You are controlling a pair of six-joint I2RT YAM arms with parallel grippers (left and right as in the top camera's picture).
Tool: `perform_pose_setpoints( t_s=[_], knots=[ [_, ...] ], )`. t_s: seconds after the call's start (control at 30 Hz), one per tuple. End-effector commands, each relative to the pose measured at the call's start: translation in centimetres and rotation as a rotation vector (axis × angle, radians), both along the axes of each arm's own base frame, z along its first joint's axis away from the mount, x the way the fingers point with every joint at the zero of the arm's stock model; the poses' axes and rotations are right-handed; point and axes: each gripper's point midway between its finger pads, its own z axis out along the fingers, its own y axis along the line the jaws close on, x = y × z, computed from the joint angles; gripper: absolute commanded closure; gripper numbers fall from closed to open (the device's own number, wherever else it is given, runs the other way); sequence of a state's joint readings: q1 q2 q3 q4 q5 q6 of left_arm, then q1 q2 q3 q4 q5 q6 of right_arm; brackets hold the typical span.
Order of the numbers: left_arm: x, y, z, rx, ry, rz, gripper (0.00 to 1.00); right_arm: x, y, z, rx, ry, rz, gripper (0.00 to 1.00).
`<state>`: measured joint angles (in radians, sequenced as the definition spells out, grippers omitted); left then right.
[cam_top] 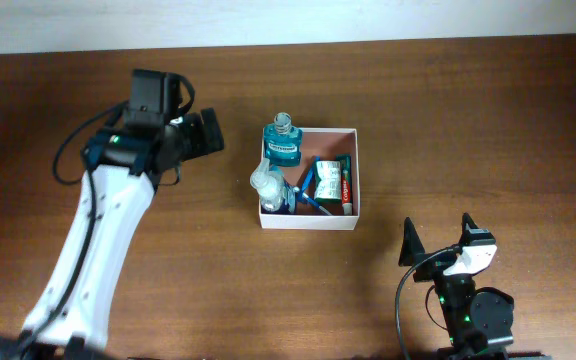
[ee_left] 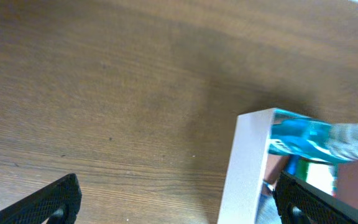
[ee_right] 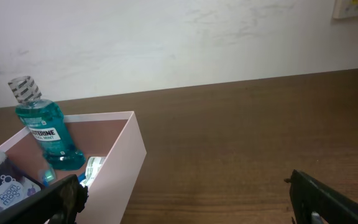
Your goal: Pack container
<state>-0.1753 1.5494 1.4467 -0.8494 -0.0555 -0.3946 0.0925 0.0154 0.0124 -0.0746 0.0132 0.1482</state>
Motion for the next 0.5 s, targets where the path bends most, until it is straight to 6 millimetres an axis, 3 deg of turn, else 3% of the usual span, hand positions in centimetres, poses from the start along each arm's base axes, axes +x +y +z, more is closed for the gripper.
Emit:
perform_pose_setpoints(
  t_s=[0.0,0.23,0.47],
  knots=[
    [-2.1,0.2,4.8,-0.031,-0.126,-0.001,0.01,0.0,-0.1,-0.2,-0.009,0.0,0.001,0.02],
    [-7.3,1.1,8.6,-0.056,-0.262,-0.002,0.01,0.0,-0.1,-0.2,-0.009,0.0,0.001,0.02],
    [-13.6,3.6,8.2,-0.022,-0.369,0.051,0.01,0.0,-0.1,-0.2,-0.009,0.0,0.001,0.02]
  ],
)
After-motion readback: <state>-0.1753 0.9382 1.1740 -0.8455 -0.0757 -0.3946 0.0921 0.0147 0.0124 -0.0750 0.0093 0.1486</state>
